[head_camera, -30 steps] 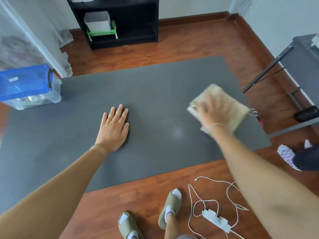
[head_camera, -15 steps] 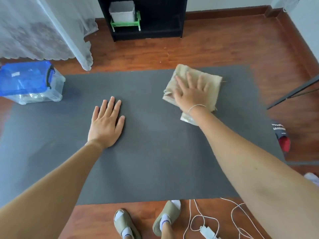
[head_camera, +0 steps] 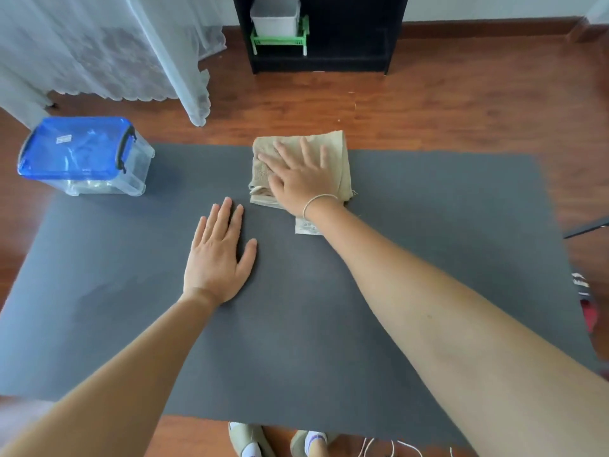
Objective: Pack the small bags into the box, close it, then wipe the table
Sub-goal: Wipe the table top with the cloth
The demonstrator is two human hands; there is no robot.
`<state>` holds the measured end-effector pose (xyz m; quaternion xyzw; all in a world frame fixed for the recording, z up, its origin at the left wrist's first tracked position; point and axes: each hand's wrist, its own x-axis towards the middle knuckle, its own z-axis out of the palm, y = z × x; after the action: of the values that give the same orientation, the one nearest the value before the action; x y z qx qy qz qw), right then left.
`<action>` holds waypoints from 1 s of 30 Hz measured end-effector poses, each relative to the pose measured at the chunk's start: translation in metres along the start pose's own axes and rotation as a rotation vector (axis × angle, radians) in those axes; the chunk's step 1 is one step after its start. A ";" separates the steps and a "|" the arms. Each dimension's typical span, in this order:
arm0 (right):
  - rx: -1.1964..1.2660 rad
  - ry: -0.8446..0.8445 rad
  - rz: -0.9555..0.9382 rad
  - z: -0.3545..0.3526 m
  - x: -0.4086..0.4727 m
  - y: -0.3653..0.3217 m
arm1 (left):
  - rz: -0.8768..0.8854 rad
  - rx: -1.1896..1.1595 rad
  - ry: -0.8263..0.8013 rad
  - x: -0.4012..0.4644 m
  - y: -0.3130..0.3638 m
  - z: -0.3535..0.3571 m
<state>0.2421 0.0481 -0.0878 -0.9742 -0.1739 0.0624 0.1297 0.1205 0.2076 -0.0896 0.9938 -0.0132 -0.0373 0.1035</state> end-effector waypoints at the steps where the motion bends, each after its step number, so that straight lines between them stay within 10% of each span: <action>1: -0.013 -0.001 -0.017 0.000 0.006 0.001 | -0.041 -0.004 0.013 0.001 0.000 0.001; 12: 0.012 0.010 0.026 -0.001 0.030 -0.013 | -0.037 0.034 0.016 0.005 -0.005 0.004; 22: -0.061 0.054 0.887 -0.058 -0.145 0.209 | -0.020 0.047 -0.003 0.005 -0.003 0.002; 30: -0.142 -0.081 -0.012 -0.006 -0.243 0.060 | 0.232 0.065 -0.094 -0.010 0.019 -0.007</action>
<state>0.0361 -0.0942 -0.0801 -0.9766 -0.1888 0.0883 0.0537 0.1109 0.1907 -0.0780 0.9856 -0.1343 -0.0713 0.0741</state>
